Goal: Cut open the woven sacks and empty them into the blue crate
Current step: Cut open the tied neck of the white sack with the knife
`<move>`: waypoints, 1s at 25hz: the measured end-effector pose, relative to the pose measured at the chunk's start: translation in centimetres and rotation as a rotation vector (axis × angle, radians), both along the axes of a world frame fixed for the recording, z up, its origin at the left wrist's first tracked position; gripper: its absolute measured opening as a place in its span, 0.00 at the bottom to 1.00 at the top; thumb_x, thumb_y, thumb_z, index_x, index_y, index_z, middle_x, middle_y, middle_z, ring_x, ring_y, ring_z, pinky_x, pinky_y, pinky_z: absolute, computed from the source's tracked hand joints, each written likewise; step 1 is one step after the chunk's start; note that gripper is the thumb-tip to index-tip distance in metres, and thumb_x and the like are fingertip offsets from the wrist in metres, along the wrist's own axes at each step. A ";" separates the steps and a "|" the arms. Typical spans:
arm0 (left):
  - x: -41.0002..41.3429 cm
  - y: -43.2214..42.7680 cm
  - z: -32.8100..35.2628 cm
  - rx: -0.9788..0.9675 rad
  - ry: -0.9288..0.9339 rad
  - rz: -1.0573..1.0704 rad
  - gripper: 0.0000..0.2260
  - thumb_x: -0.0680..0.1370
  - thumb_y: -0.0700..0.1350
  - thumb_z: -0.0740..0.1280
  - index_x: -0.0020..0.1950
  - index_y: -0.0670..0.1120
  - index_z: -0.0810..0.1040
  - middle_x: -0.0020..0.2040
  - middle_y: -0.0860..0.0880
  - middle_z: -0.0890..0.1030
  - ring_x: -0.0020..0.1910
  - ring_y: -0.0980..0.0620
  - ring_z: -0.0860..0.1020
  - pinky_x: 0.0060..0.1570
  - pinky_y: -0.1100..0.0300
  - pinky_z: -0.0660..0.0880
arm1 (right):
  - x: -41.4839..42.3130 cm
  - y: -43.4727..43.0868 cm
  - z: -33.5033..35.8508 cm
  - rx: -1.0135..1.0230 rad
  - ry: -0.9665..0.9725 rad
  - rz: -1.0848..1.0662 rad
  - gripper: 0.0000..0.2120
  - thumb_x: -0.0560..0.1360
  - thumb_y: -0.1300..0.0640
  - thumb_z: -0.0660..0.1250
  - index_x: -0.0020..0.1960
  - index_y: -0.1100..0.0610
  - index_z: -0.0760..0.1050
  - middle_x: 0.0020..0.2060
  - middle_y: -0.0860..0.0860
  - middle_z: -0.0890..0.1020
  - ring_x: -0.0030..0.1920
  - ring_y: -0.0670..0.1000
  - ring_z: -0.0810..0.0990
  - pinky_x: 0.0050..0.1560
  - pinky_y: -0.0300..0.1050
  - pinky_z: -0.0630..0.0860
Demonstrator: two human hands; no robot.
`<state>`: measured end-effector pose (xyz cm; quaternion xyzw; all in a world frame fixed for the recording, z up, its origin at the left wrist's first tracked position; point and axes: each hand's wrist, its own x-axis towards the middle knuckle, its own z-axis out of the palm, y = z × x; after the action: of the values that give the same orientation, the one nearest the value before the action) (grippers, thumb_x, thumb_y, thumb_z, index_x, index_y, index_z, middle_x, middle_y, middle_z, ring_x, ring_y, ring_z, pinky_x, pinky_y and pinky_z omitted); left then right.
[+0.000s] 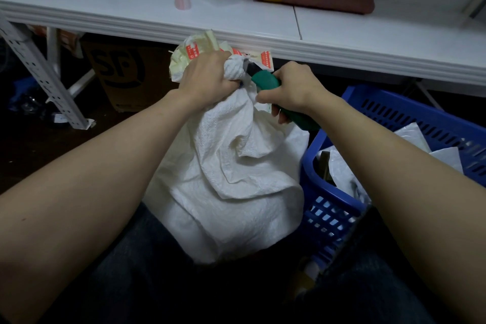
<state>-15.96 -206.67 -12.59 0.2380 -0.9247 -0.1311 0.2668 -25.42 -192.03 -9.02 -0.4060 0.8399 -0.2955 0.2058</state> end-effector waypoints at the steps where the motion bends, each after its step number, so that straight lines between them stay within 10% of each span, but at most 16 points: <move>1: -0.1 0.0 0.0 0.009 -0.001 -0.004 0.11 0.70 0.47 0.70 0.45 0.40 0.76 0.45 0.40 0.80 0.45 0.39 0.77 0.38 0.53 0.68 | 0.0 -0.2 -0.1 0.003 0.069 -0.015 0.10 0.71 0.60 0.68 0.49 0.64 0.77 0.33 0.58 0.82 0.27 0.55 0.81 0.35 0.52 0.83; 9: -0.2 0.0 0.5 0.062 0.013 0.102 0.11 0.70 0.47 0.69 0.45 0.40 0.77 0.43 0.40 0.80 0.44 0.40 0.77 0.37 0.55 0.67 | 1.7 -1.8 -0.1 0.036 0.486 -0.121 0.13 0.74 0.54 0.67 0.56 0.59 0.74 0.50 0.57 0.80 0.50 0.59 0.80 0.45 0.47 0.74; 14: -0.2 0.5 1.8 0.423 0.098 0.238 0.14 0.69 0.52 0.71 0.41 0.42 0.78 0.41 0.45 0.77 0.41 0.48 0.75 0.38 0.56 0.69 | 2.8 -2.4 0.3 0.044 0.742 -0.148 0.13 0.78 0.58 0.61 0.62 0.60 0.72 0.58 0.57 0.77 0.59 0.60 0.76 0.49 0.49 0.70; 21: 0.0 0.4 2.2 0.826 0.285 0.141 0.10 0.60 0.50 0.74 0.32 0.50 0.74 0.35 0.50 0.77 0.31 0.53 0.74 0.30 0.62 0.68 | 2.4 -2.5 0.6 0.003 0.836 -0.076 0.13 0.78 0.57 0.61 0.61 0.59 0.73 0.55 0.59 0.78 0.56 0.62 0.77 0.43 0.48 0.63; 25: 0.2 0.6 1.8 0.632 0.227 0.139 0.08 0.65 0.50 0.74 0.36 0.49 0.77 0.36 0.50 0.78 0.38 0.51 0.77 0.36 0.61 0.71 | 1.1 -1.8 0.4 -0.090 0.568 0.018 0.05 0.72 0.56 0.67 0.47 0.56 0.76 0.43 0.56 0.79 0.45 0.58 0.79 0.38 0.43 0.67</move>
<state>-15.73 -206.05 -10.80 0.3554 -0.7844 -0.4180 0.2892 -24.36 -193.86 -8.61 -0.4887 0.8464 -0.2048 -0.0534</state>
